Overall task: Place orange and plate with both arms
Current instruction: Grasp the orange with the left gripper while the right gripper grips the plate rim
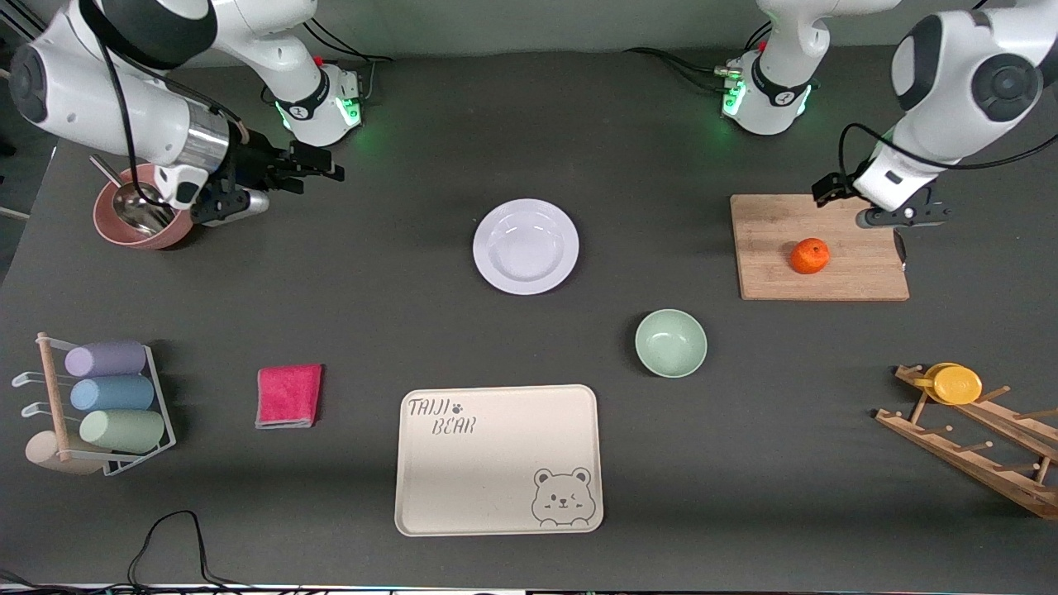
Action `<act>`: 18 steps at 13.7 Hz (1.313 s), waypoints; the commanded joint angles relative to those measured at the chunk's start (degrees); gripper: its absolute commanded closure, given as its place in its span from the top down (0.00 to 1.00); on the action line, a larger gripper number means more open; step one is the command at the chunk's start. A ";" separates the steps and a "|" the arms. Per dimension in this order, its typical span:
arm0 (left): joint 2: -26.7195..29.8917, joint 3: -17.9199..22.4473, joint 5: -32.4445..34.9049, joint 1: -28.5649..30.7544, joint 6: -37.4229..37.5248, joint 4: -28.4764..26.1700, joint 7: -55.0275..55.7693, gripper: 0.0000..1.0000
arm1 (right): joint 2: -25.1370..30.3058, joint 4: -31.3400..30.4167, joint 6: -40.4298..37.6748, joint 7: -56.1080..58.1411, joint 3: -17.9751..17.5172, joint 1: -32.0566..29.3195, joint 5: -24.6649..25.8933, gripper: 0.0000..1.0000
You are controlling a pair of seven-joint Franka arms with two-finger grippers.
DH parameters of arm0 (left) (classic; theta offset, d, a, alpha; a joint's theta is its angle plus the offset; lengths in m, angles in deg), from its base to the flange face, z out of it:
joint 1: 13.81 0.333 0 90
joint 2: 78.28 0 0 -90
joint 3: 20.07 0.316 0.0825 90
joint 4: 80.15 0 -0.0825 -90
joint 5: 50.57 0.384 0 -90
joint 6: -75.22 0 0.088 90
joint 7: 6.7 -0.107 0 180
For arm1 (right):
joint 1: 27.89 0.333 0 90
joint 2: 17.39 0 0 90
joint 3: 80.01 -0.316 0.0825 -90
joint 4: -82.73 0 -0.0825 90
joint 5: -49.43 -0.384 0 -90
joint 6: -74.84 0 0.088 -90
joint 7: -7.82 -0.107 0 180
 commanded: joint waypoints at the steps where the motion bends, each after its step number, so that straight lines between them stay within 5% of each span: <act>1: -6.15 -0.25 0.27 1.16 -9.33 -3.34 -0.59 1.00 | 0.40 -7.07 5.93 8.16 0.55 0.33 -9.77 1.00; 6: -21.36 -0.25 0.18 2.49 -24.80 -3.34 -0.51 1.00 | -7.58 -14.03 12.01 30.91 0.64 0.42 -29.55 1.00; 12: -23.85 -0.33 0.10 2.49 -27.20 -2.90 -0.51 1.00 | -24.80 -16.42 13.07 61.32 0.82 0.76 -54.78 1.00; 13: -23.76 -0.33 0.18 2.49 -27.29 -2.90 -0.68 0.64 | -27.09 -16.33 12.98 65.63 0.82 0.85 -58.12 1.00; 14: -23.32 -0.33 0.18 2.40 -27.46 -2.90 -0.68 0.01 | -29.02 -16.33 12.72 68.63 0.73 0.94 -60.59 1.00; 18: -23.06 -0.33 0.18 2.49 -27.11 -2.64 -0.86 0.00 | -34.74 -15.63 11.24 75.23 0.82 1.12 -67.46 1.00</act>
